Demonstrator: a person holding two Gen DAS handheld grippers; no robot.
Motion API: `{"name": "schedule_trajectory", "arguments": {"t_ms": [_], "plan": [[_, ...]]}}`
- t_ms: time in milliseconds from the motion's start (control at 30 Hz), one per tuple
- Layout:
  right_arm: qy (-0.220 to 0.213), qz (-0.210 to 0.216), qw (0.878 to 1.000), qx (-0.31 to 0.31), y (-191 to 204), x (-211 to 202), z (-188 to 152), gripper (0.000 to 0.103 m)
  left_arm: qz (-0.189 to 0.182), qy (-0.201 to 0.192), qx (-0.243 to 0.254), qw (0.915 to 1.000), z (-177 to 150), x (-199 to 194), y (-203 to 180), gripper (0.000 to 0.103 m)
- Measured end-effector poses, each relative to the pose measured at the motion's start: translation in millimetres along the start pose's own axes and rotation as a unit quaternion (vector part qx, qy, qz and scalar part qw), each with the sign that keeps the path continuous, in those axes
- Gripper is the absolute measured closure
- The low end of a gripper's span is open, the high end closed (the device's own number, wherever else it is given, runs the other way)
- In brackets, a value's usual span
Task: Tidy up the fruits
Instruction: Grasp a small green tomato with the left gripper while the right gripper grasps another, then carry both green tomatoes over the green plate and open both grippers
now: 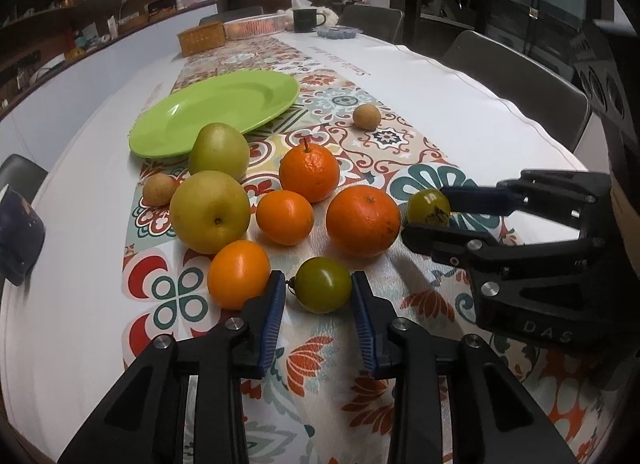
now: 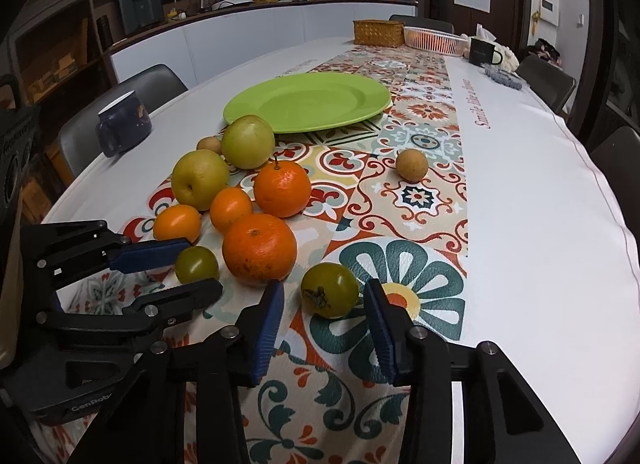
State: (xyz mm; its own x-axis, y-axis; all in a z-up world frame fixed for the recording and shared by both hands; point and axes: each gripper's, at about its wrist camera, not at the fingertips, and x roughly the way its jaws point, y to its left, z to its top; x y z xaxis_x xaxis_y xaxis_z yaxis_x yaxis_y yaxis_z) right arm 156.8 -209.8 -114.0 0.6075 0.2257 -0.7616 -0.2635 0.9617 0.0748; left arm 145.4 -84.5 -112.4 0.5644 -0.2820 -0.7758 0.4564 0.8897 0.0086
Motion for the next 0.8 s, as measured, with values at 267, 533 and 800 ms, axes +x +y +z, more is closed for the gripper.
{"name": "schedule_trajectory", "arguments": {"t_ms": [267,533,800], "plan": [[0.004,0.008,1.0,0.013,-4,2,0,0.072,-0.014,0.003,-0.022,0.9997,3,0,1,0.07],[-0.012,0.006,1.0,0.015,-1,-15,2,0.072,-0.019,-0.005,-0.034,0.9992,4,-14,0,0.071],[-0.04,0.008,0.999,0.012,8,-43,11,0.072,-0.012,-0.024,-0.044,0.9987,12,-38,1,0.071]]}}
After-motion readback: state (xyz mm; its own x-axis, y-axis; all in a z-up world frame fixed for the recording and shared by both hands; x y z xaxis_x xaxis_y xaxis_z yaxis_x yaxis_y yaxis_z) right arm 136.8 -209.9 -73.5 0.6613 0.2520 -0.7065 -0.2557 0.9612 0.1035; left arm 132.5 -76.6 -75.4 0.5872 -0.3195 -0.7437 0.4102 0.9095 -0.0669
